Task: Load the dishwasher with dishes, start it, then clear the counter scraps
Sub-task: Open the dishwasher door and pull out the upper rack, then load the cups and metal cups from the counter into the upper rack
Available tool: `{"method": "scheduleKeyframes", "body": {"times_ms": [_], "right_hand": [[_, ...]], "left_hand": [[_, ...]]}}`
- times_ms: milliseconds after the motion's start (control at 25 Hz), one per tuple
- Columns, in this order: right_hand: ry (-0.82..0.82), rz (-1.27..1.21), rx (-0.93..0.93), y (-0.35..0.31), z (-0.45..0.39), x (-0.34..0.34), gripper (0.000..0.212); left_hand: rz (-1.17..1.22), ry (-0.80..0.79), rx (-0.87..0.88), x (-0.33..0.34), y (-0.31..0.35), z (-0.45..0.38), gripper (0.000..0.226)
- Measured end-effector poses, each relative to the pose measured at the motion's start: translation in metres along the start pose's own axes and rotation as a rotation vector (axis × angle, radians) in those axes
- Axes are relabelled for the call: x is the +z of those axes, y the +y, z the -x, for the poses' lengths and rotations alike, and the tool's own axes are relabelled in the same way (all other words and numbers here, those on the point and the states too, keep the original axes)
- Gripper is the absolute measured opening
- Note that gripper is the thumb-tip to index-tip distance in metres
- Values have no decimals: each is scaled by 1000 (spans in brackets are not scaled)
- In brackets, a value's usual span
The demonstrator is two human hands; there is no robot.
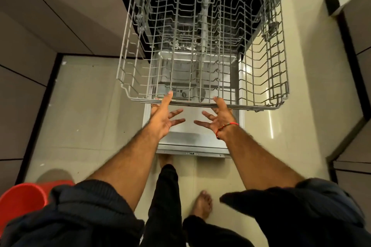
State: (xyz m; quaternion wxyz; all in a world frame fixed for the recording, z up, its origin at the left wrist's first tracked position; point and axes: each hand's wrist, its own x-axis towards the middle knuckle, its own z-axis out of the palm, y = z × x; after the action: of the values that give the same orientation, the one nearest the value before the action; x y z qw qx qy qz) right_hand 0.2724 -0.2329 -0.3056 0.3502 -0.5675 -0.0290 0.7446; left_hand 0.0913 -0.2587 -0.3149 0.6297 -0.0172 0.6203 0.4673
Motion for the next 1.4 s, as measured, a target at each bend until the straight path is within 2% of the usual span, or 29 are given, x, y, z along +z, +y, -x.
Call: {"method": "scheduleKeyframes", "body": {"times_ms": [40,120,160,240,360,440,520,640,840,1000,1280,1400], "right_hand": [[13,100,36,-6,4,-2,51],[24,255,118,-20,23,-5,78],[23,295,150,-27,36,-6,90],[6,360,189,-33,71,-3,95],[-57,471,123,-27,125,12,76],[-101,383,29,-19,161,34,62],[-155,282,-34,-15,195,69,56],[-239,262,-67,-9,242,131,53],[-383,220,-123,-4,282,239,40],[-426,224,-152,20,290,333,30],[-530,345,-190,109,312,533,29],[-588,480,-233,148,313,589,27]], "left_hand": [[-56,24,-40,-1,6,3,89],[-150,17,-104,-2,22,27,110],[-183,17,-111,-3,31,43,114],[-258,55,-76,-7,44,81,107],[-309,53,7,-17,56,137,79],[-308,27,72,-26,69,179,58],[-301,8,147,-36,88,219,47],[-280,15,255,-61,122,274,32],[-222,98,396,-126,198,312,37],[-151,94,476,-189,264,319,36],[16,181,608,-341,400,329,32],[19,242,657,-388,433,333,34]]}}
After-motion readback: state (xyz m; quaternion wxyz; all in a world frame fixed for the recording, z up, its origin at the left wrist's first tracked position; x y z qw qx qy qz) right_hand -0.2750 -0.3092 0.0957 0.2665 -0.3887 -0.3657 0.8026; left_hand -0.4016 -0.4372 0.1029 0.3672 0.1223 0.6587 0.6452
